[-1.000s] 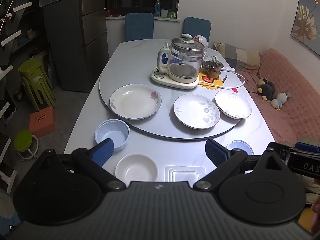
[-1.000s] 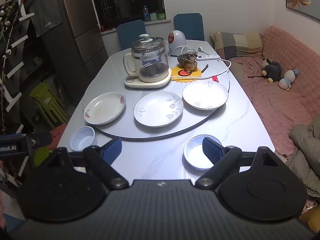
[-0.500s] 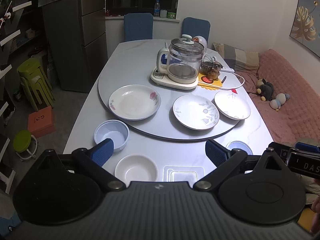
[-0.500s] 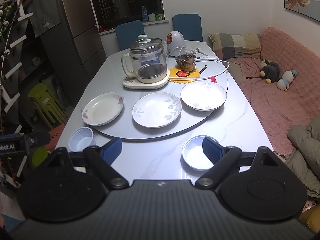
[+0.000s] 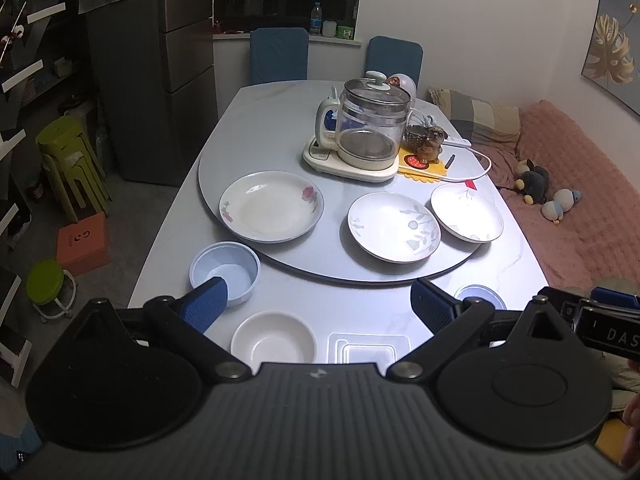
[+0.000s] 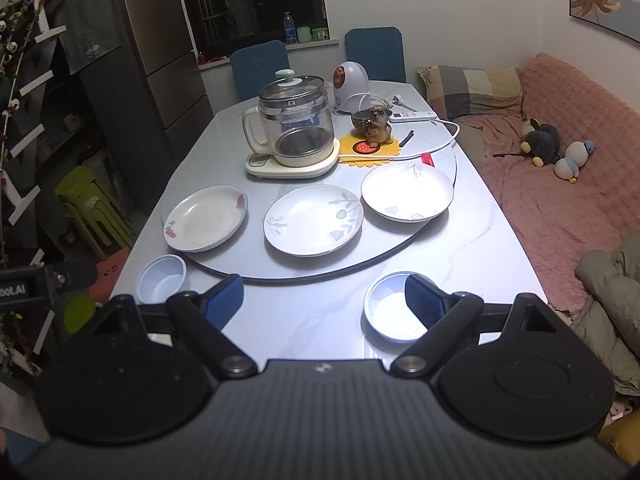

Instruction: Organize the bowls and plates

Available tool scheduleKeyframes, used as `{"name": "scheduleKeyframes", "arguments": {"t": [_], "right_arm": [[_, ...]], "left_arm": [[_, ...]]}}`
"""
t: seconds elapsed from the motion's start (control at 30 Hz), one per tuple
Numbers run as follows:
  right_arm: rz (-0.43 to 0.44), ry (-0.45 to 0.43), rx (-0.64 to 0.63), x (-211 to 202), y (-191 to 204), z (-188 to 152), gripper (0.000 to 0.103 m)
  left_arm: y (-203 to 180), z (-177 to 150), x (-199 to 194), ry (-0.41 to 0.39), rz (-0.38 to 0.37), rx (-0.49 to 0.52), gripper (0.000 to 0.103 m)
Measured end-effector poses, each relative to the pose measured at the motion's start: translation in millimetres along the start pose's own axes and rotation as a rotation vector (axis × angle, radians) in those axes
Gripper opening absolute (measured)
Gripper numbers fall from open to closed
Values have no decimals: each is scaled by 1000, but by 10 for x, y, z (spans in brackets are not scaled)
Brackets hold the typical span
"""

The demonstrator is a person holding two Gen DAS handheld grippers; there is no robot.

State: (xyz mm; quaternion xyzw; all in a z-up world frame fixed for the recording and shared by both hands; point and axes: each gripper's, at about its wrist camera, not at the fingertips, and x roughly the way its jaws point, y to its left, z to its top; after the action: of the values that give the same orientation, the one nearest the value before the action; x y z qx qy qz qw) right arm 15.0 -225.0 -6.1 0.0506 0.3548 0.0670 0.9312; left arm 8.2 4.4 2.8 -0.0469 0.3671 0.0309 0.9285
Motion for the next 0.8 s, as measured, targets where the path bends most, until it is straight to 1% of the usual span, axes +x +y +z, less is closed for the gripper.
{"name": "scheduleKeyframes", "arguments": {"t": [0.37, 0.8], "right_arm": [[3, 12, -5, 27, 5, 2, 89], [8, 12, 14, 32, 10, -15, 89]], "left_arm": [[20, 12, 28, -6, 10, -13, 100], [99, -19, 61, 7, -8, -22, 100]]}}
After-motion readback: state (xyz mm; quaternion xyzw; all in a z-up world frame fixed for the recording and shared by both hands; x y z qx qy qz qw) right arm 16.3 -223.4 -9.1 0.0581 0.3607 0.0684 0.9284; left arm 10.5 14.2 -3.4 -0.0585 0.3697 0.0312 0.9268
